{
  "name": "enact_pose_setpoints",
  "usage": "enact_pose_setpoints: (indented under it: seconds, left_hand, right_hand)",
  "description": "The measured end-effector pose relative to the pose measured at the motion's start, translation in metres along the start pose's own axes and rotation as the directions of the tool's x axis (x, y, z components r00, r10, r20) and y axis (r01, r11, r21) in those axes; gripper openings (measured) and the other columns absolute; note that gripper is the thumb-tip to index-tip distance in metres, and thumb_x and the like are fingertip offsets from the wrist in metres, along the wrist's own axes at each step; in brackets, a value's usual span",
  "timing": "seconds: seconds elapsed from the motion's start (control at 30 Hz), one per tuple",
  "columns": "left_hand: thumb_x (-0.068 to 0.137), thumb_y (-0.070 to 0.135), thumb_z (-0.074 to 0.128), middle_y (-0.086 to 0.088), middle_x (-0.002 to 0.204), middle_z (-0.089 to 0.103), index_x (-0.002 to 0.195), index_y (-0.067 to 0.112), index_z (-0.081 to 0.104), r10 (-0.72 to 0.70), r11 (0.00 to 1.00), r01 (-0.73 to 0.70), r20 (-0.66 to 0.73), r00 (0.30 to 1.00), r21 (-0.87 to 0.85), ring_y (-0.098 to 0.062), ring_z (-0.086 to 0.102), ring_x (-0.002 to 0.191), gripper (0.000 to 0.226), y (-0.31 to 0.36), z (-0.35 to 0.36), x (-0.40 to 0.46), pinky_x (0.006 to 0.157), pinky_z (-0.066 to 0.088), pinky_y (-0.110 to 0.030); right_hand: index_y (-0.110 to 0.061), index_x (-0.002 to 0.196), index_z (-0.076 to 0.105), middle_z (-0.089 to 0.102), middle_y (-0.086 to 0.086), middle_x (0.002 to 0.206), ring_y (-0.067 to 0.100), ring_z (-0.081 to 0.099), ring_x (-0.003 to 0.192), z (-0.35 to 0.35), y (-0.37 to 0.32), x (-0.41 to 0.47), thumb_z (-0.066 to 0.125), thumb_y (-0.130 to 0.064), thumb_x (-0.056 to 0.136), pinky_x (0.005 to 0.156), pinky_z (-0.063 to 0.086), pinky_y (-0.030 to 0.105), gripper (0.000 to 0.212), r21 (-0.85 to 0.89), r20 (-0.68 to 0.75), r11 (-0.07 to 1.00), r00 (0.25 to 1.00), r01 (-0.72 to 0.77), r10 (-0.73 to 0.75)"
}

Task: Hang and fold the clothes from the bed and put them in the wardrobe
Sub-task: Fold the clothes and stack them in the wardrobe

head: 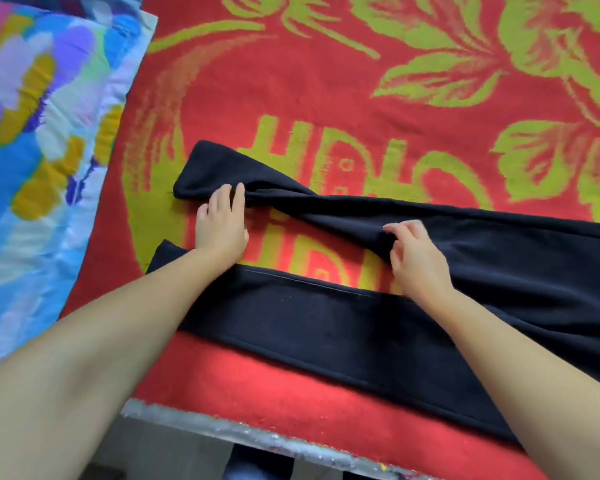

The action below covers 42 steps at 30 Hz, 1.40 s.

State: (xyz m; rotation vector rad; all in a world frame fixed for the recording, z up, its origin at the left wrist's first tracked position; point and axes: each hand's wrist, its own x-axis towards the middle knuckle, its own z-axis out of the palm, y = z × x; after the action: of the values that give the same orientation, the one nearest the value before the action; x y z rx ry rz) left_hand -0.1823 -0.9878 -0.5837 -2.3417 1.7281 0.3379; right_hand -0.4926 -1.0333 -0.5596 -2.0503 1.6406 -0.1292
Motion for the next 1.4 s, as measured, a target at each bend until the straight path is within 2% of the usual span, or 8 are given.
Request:
enact_pose_setpoints:
  seconds: [0.17,0.47,0.63,0.77,0.9,1.2,1.3,1.4]
  left_hand:
    - [0.085,0.003,0.056,-0.012,0.136,0.048,0.11,0.007,0.059,0.097,0.992,-0.103,-0.07,0.993,-0.08,-0.027,0.035,0.134,0.026,-0.048,-0.01,0.051,0.116,0.012,-0.047]
    - [0.091,0.019,0.062,-0.003,0.083,0.067,0.088,0.019,0.066,0.414,0.882,-0.27,0.362,0.835,-0.387,-0.02,0.06,0.081,0.005,-0.11,-0.134,0.063,0.066,0.041,-0.027]
    - [0.088,0.026,0.067,-0.001,0.071,0.059,0.075,0.015,0.064,0.263,0.938,-0.112,0.463,0.847,-0.328,-0.019,0.052,0.069,0.017,-0.119,-0.132,0.115,0.058,0.037,-0.029]
    - [0.086,0.022,0.066,-0.018,0.098,0.062,0.103,0.002,0.062,-0.05,0.984,0.105,0.344,0.938,-0.144,-0.035,0.057,0.093,0.026,-0.118,-0.064,0.131,0.07,0.041,-0.033]
    - [0.09,0.026,0.06,-0.022,0.125,0.055,0.121,0.0,0.051,-0.422,0.706,0.436,0.162,0.892,-0.558,-0.038,0.051,0.116,0.041,-0.104,-0.025,0.106,0.094,0.04,-0.04]
    - [0.095,0.027,0.055,-0.022,0.124,0.052,0.125,0.005,0.045,-0.401,0.811,0.376,0.043,0.915,-0.449,-0.04,0.048,0.114,0.038,-0.12,0.001,0.042,0.09,0.039,-0.048]
    - [0.086,0.018,0.062,-0.022,0.114,0.053,0.12,0.008,0.051,-0.025,0.978,-0.03,-0.261,0.965,-0.205,-0.041,0.051,0.104,0.036,-0.109,-0.008,0.026,0.085,0.04,-0.051]
    - [0.08,0.032,0.058,-0.01,0.095,0.062,0.106,0.012,0.06,0.683,0.714,-0.697,-0.16,0.713,-0.058,-0.032,0.059,0.086,0.032,-0.093,0.003,-0.014,0.075,0.05,-0.04]
  right_hand:
    - [-0.024,0.147,0.03,0.031,0.003,0.148,0.033,0.059,0.099,-0.004,-0.013,0.054,0.052,-0.018,0.094,0.075,0.049,0.038,0.057,-0.19,0.212,0.976,0.966,-0.107,0.147]
    - [-0.019,0.082,0.054,0.056,0.004,0.079,0.021,0.05,0.066,-0.084,-0.028,0.077,0.055,-0.019,0.088,0.058,0.041,0.028,0.006,-0.186,0.701,0.974,0.678,-0.127,0.222]
    - [-0.012,0.099,0.059,0.065,0.007,0.073,0.022,0.061,0.061,-0.069,-0.029,0.098,0.052,-0.009,0.088,0.061,0.051,0.03,0.013,-0.076,0.423,0.97,0.874,-0.231,0.241]
    - [-0.013,0.147,0.032,0.035,0.015,0.149,0.03,0.044,0.13,-0.015,-0.029,0.089,0.053,-0.013,0.091,0.107,0.038,0.04,0.059,-0.146,0.413,0.977,0.887,-0.157,0.205]
    - [-0.028,0.153,0.016,-0.002,-0.003,0.161,0.023,0.028,0.141,0.009,-0.028,0.054,0.052,-0.021,0.095,0.099,0.04,0.035,0.069,-0.16,0.359,0.982,0.921,-0.1,0.152]
    - [-0.004,0.132,0.054,0.046,0.019,0.142,0.037,0.05,0.127,0.024,-0.006,-0.051,0.067,0.006,0.074,0.104,0.04,0.053,0.061,-0.185,0.267,0.968,0.957,0.169,-0.116]
    - [-0.005,0.13,0.056,0.048,0.017,0.141,0.035,0.052,0.126,0.028,0.006,-0.074,0.071,0.006,0.07,0.097,0.047,0.053,0.063,-0.211,0.315,0.949,0.936,0.234,-0.16]
    - [-0.01,0.141,0.045,0.042,0.013,0.147,0.033,0.047,0.131,0.032,0.009,-0.085,0.081,-0.015,0.068,0.098,0.045,0.05,0.081,-0.354,0.496,0.885,0.863,0.304,-0.099]
